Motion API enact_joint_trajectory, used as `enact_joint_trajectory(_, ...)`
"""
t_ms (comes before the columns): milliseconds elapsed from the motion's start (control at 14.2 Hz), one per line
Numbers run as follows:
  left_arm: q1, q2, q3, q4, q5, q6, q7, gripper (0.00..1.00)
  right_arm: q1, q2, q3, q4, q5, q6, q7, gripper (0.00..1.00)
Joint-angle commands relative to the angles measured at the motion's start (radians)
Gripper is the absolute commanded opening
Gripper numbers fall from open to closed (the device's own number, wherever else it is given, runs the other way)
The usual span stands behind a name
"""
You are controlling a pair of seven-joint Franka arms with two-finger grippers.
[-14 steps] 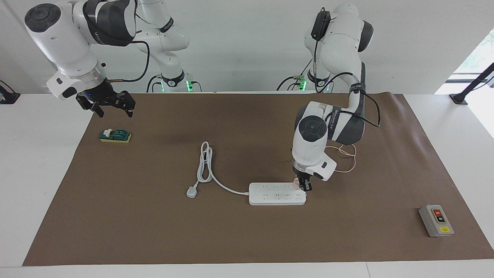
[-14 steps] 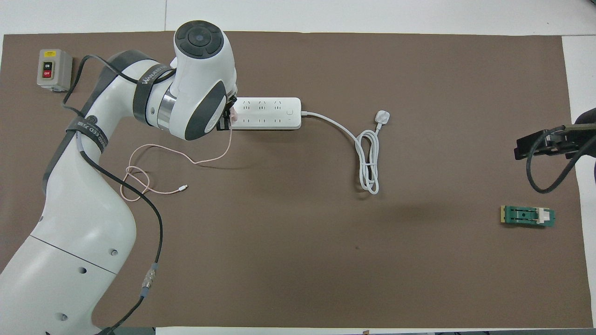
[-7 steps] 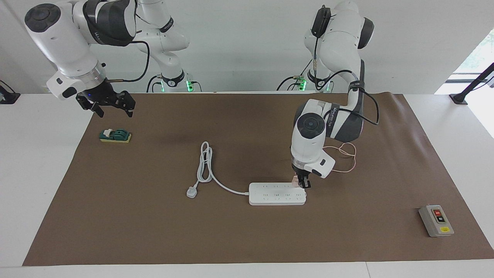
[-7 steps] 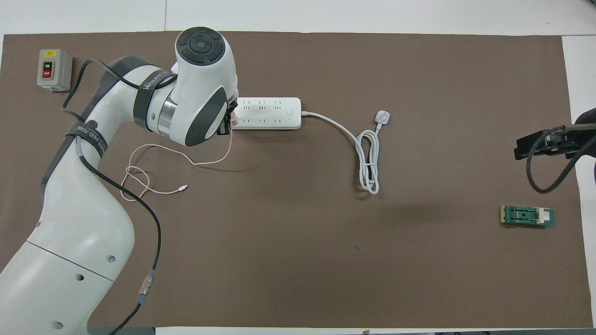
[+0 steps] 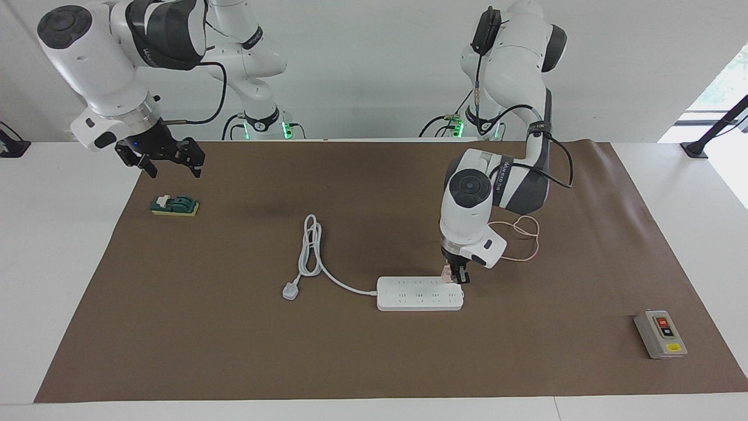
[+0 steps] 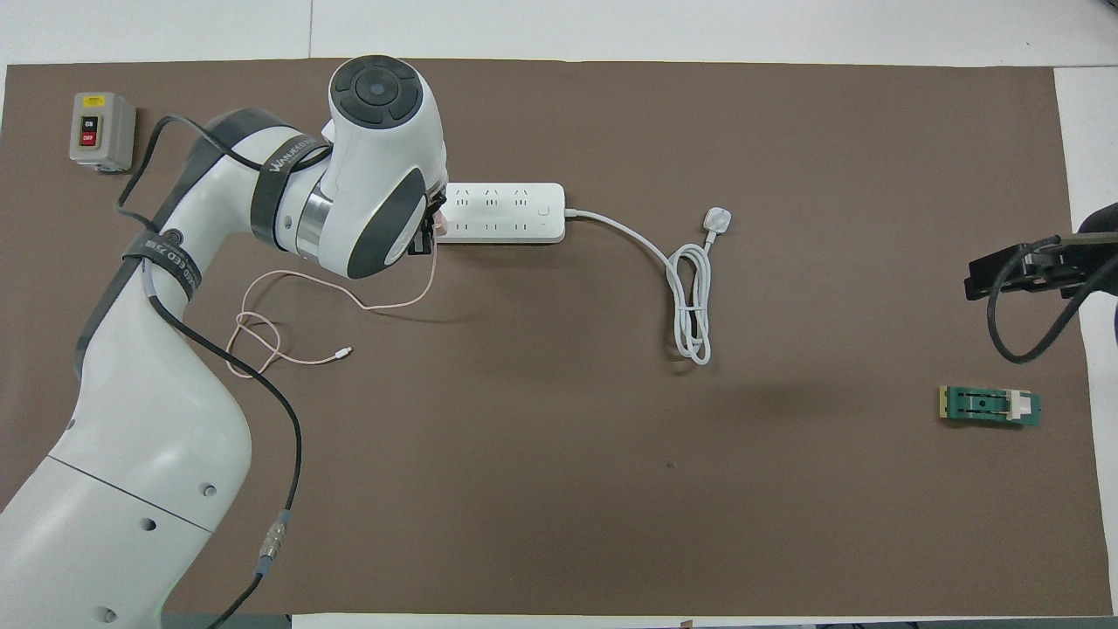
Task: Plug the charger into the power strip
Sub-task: 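Push the charger prongs into the strip's nearest socket with the left gripper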
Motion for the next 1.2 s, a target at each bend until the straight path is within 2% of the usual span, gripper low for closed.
enact_joint_trajectory(0,-0.008,-0.007,0.014,-0.049,0.017,0.059,-0.004,0.00,-0.015,-0.011,0.014,0.001,-0.012,-0.015,-0.023,1.00)
enact_joint_trajectory(423,-0.010,-0.013,0.014,-0.070,0.018,0.062,0.002,0.00,-0.015,-0.011,0.014,0.001,-0.012,-0.015,-0.021,1.00)
enact_joint_trajectory(634,-0.004,-0.043,0.014,-0.117,0.018,0.062,0.025,0.00,-0.015,-0.011,0.014,0.001,-0.012,-0.015,-0.023,1.00)
enact_joint_trajectory(1127,0.001,-0.032,0.014,-0.111,0.023,0.085,0.031,0.00,-0.015,-0.011,0.014,0.001,-0.012,-0.015,-0.021,1.00)
